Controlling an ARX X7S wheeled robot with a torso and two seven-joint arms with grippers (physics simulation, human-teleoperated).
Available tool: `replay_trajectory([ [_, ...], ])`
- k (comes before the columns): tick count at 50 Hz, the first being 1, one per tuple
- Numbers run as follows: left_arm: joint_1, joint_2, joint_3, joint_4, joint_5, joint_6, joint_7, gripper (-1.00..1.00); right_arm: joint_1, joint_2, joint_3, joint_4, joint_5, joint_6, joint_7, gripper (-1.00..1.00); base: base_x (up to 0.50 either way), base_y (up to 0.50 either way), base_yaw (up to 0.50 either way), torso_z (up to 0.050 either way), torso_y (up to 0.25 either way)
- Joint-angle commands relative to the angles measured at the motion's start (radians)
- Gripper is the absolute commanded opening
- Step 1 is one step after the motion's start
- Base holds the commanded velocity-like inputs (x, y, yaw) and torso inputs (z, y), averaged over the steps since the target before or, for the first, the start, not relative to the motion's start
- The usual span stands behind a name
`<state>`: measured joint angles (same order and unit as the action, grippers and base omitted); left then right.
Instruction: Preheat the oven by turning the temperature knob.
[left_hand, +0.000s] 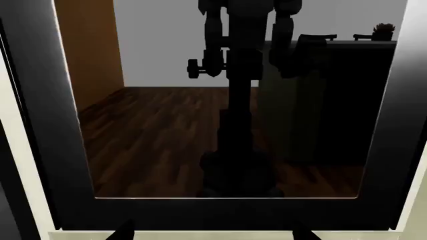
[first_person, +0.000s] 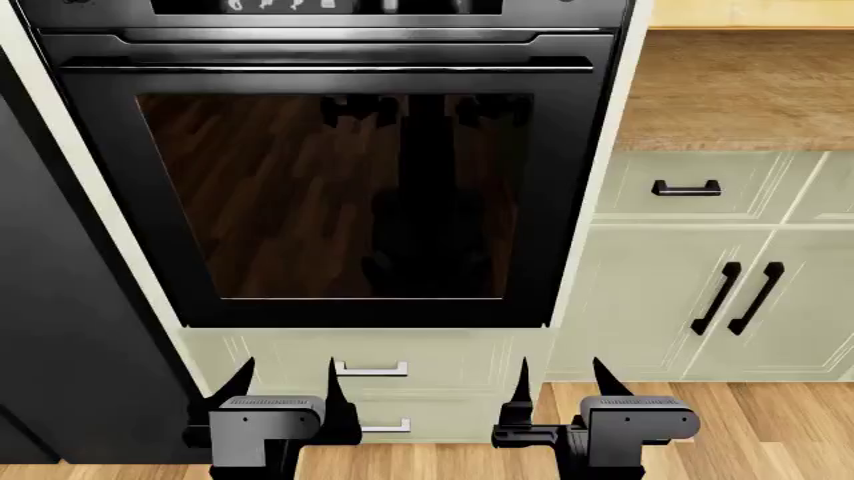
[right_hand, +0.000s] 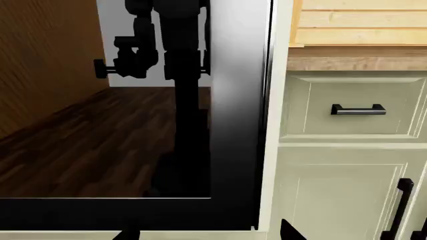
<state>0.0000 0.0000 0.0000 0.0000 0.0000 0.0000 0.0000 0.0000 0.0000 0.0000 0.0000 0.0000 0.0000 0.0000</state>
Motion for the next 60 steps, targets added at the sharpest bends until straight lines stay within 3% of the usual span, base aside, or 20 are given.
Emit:
replay_trajectory([
  [1, -0.002, -0.016, 0.018, -0.009, -0.012, 0.012, -0.021, 1.0, 0.003, 0.019, -0.033, 0.017, -0.074, -0.044, 0.079, 1.0, 0.0, 0.0, 0.0, 0.0, 0.0],
  [10, 0.002, -0.044, 0.047, 0.04, -0.06, -0.009, -0.037, 1.0, -0.013, 0.051, -0.086, -0.036, -0.144, -0.067, 0.158, 1.0, 0.0, 0.0, 0.0, 0.0, 0.0],
  [18, -0.02, -0.057, 0.047, 0.169, -0.08, -0.01, -0.074, 1.0, -0.001, 0.07, -0.111, -0.249, -0.257, 0.032, 0.203, 1.0, 0.0, 0.0, 0.0, 0.0, 0.0],
  [34, -0.253, -0.087, -0.01, 0.436, -0.162, -0.133, -0.154, 1.0, 0.203, 0.092, -0.091, -0.653, -0.252, 0.336, 0.093, 1.0, 0.0, 0.0, 0.0, 0.0, 0.0],
  [60, -0.299, -0.129, -0.028, 0.578, -0.255, -0.194, -0.203, 1.0, 0.224, 0.119, -0.109, -0.832, -0.224, 0.435, 0.081, 1.0, 0.0, 0.0, 0.0, 0.0, 0.0],
])
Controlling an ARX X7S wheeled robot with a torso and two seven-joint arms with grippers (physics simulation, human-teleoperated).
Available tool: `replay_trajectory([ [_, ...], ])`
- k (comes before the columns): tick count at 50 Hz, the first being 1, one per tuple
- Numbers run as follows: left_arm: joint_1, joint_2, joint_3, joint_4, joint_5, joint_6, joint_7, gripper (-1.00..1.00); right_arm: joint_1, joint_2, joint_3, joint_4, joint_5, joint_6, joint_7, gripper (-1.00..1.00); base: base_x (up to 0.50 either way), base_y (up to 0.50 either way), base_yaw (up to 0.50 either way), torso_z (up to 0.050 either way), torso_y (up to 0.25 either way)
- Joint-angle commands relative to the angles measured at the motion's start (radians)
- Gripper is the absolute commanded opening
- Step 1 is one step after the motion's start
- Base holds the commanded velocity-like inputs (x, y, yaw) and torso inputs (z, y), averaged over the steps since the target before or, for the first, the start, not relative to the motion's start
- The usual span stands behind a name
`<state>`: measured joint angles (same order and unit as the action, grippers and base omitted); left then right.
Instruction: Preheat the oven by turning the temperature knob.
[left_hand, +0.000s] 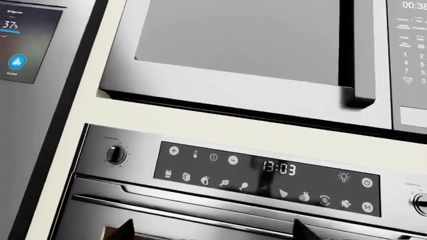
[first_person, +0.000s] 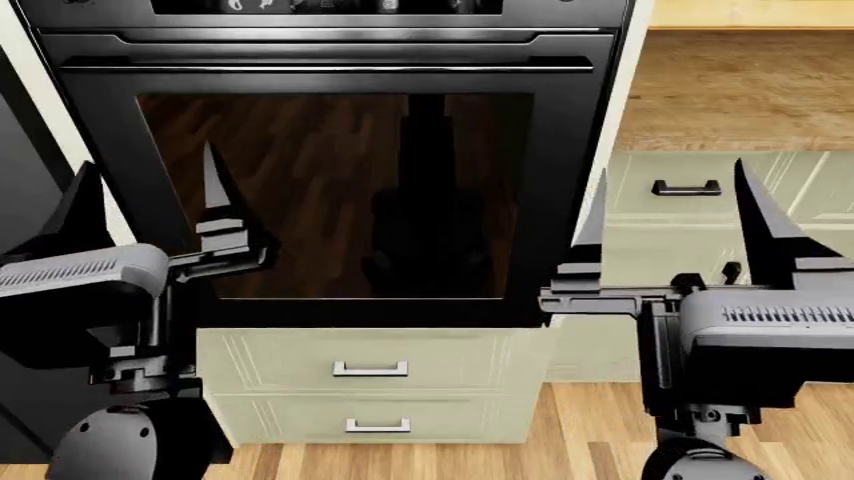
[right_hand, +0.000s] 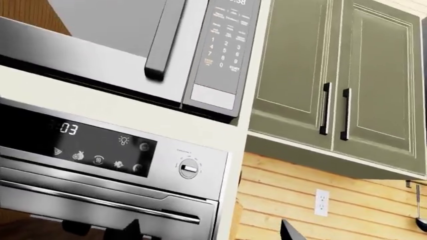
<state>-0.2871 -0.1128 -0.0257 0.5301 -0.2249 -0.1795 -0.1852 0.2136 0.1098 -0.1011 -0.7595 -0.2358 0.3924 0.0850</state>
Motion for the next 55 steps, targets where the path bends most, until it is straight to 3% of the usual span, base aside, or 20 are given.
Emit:
replay_trajectory([
  [1, -0.012, -0.017, -0.001, 0.048, -0.031, -0.014, -0.018, 1.0, 0.01, 0.01, -0.008, -0.071, 0.013, 0.042, -0.003, 1.0, 0.0, 0.0, 0.0, 0.0, 0.0],
  [55, 0.01, -0.065, 0.035, 0.08, -0.07, 0.002, -0.065, 1.0, 0.008, 0.056, -0.048, -0.099, 0.042, 0.06, 0.047, 1.0, 0.0, -0.02, 0.0, 0.0, 0.0],
])
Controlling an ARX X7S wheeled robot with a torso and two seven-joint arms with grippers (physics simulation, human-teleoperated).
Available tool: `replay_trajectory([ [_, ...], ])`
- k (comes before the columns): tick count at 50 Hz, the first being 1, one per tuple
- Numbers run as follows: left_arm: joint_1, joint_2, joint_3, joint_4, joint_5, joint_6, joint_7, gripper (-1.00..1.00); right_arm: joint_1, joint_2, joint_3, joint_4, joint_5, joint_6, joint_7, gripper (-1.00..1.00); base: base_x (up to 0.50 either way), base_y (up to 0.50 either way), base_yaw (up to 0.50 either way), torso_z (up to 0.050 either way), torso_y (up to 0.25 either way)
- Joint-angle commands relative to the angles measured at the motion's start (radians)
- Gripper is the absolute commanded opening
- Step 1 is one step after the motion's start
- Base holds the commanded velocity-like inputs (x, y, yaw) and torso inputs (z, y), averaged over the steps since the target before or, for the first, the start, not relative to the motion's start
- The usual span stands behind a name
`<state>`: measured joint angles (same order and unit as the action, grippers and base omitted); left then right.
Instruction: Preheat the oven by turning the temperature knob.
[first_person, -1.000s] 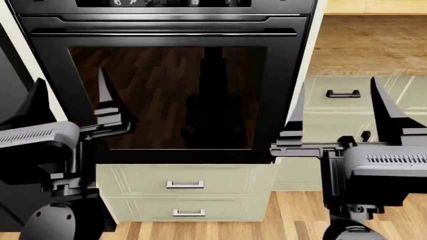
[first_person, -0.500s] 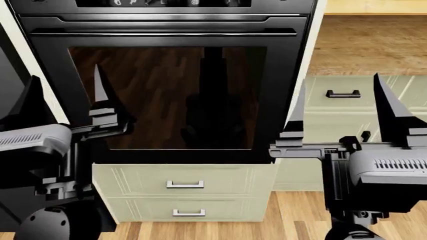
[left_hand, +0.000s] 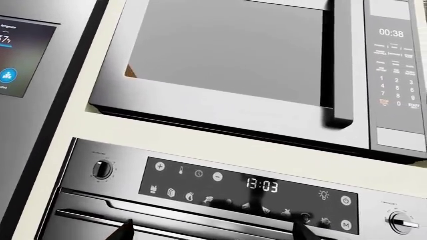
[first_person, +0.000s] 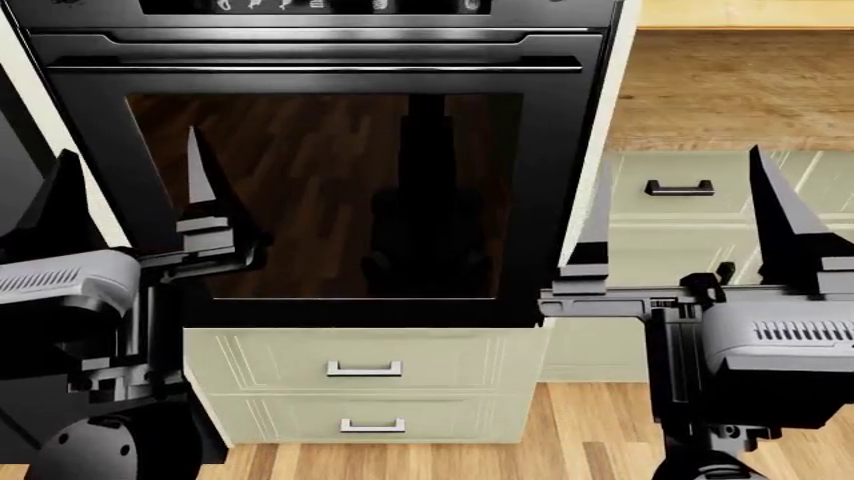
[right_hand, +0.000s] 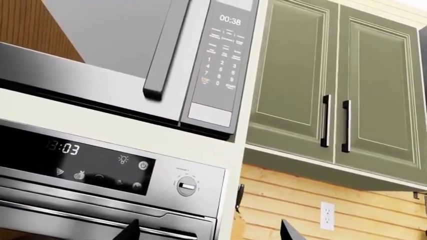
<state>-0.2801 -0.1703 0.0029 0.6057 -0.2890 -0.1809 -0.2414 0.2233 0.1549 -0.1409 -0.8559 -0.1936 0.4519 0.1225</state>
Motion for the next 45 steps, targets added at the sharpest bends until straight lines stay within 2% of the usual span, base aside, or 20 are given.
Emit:
replay_trajectory([
  [1, 0.003, -0.008, 0.007, 0.005, -0.006, 0.003, -0.01, 1.0, -0.002, 0.012, -0.008, -0.003, 0.001, 0.001, 0.01, 1.0, 0.0, 0.0, 0.0, 0.0, 0.0],
  [14, 0.011, -0.016, 0.015, 0.011, -0.011, 0.011, -0.019, 1.0, -0.014, 0.018, -0.003, -0.011, 0.036, -0.007, 0.01, 1.0, 0.04, 0.0, 0.0, 0.0, 0.0],
  [32, 0.009, -0.03, 0.017, 0.025, -0.025, 0.009, -0.034, 1.0, -0.01, 0.025, -0.015, -0.008, 0.035, 0.004, 0.028, 1.0, 0.46, 0.0, 0.0, 0.0, 0.0],
  [45, 0.006, -0.038, 0.021, 0.025, -0.033, 0.009, -0.044, 1.0, -0.013, 0.037, -0.032, -0.007, 0.04, 0.0, 0.029, 1.0, 0.0, 0.0, 0.0, 0.0, 0.0],
])
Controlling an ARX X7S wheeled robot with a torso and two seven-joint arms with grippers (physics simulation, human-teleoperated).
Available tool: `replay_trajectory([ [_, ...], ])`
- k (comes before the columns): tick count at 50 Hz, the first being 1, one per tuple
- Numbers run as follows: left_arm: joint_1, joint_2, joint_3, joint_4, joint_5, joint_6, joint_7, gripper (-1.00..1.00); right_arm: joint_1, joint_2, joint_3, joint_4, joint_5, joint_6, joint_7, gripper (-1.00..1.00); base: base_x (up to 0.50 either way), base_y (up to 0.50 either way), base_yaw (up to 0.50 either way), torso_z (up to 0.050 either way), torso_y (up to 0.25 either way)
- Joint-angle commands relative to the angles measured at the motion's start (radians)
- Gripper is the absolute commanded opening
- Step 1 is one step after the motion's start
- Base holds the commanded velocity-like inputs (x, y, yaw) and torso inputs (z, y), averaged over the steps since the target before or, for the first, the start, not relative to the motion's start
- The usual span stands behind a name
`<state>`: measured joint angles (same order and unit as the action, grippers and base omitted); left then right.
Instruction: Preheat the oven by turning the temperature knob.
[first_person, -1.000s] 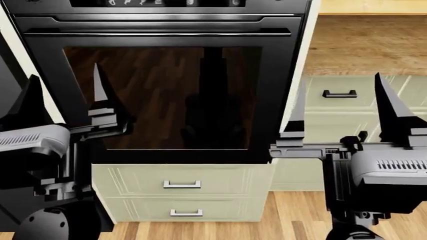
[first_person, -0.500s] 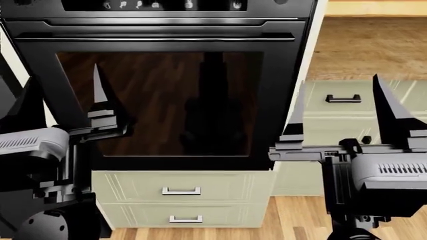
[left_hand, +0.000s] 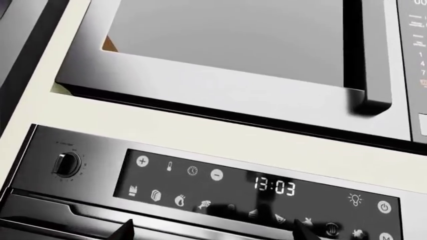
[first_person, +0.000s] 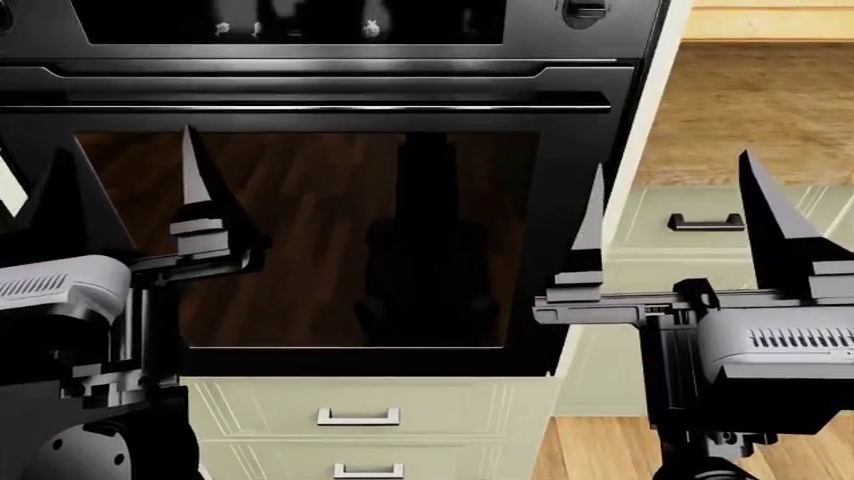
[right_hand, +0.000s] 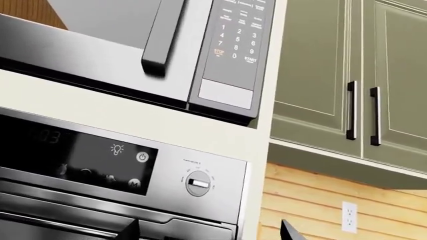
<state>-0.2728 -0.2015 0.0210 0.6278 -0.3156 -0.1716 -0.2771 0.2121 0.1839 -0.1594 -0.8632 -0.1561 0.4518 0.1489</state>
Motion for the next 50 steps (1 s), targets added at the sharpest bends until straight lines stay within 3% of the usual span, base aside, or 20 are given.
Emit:
replay_trajectory([
  [1, -0.001, -0.007, 0.003, 0.004, -0.008, -0.001, -0.009, 1.0, -0.001, 0.008, -0.012, 0.001, -0.003, -0.001, 0.009, 1.0, 0.0, 0.0, 0.0, 0.0, 0.0],
  [43, 0.009, -0.032, 0.005, 0.018, -0.069, 0.034, -0.008, 1.0, -0.001, 0.022, -0.013, -0.009, 0.045, 0.003, 0.027, 1.0, 0.08, 0.0, 0.0, 0.0, 0.0],
  [50, 0.014, -0.04, 0.003, 0.024, -0.089, 0.041, 0.0, 1.0, -0.003, 0.027, -0.019, -0.005, 0.046, 0.003, 0.03, 1.0, 0.0, 0.0, 0.0, 0.044, 0.0],
])
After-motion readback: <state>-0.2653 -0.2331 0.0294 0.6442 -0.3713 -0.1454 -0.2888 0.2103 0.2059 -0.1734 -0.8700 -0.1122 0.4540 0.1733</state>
